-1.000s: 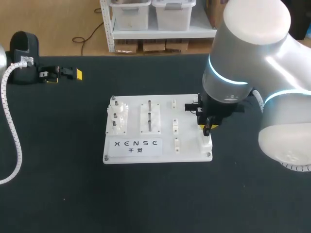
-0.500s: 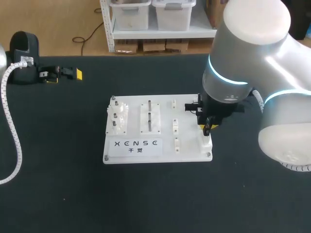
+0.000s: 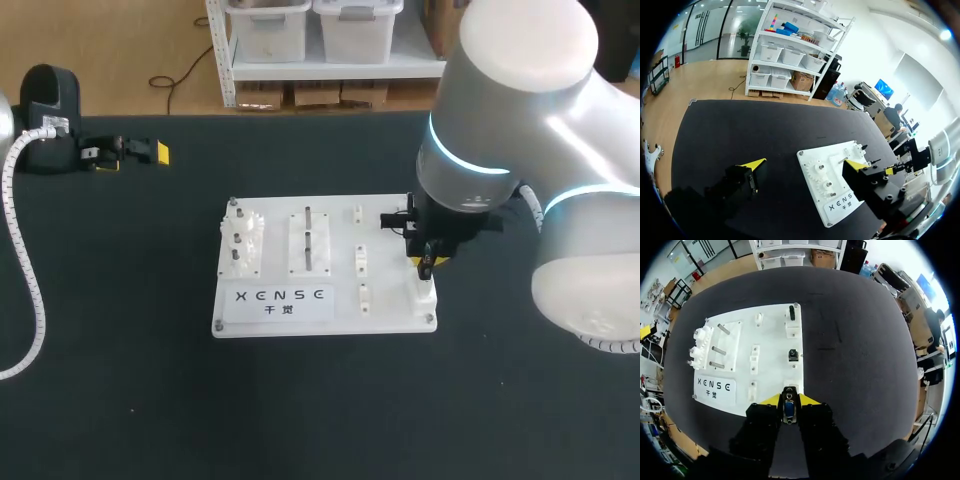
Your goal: Insert the USB connector, Ethernet cable, and multi-pin plug into their matching sockets one by one.
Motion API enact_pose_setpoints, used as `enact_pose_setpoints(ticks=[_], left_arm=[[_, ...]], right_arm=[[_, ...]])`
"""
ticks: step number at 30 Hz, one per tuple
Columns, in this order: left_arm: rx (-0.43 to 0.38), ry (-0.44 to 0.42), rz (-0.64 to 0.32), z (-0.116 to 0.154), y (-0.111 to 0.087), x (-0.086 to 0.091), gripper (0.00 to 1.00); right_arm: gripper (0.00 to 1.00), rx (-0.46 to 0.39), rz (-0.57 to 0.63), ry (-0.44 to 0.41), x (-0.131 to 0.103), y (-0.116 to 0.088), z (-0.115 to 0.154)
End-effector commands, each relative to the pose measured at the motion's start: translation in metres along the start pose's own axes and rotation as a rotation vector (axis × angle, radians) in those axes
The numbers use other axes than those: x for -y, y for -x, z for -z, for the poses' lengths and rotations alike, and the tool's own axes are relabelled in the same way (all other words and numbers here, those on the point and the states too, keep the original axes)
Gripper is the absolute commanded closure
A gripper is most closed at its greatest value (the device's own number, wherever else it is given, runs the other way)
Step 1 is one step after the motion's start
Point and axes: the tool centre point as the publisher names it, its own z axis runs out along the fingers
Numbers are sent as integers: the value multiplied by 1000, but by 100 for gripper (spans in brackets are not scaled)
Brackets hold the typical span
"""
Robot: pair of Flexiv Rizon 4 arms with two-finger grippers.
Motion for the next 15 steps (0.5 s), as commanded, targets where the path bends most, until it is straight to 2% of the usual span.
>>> enact_pose_setpoints(ticks=[1,15], left_arm=[[0,0,0,0,0,0,0],[0,0,0,0,0,0,0]], right_arm=[[100,2,-1,1,0,0,-1],[100,-32,-4,-35,-4,3,0]])
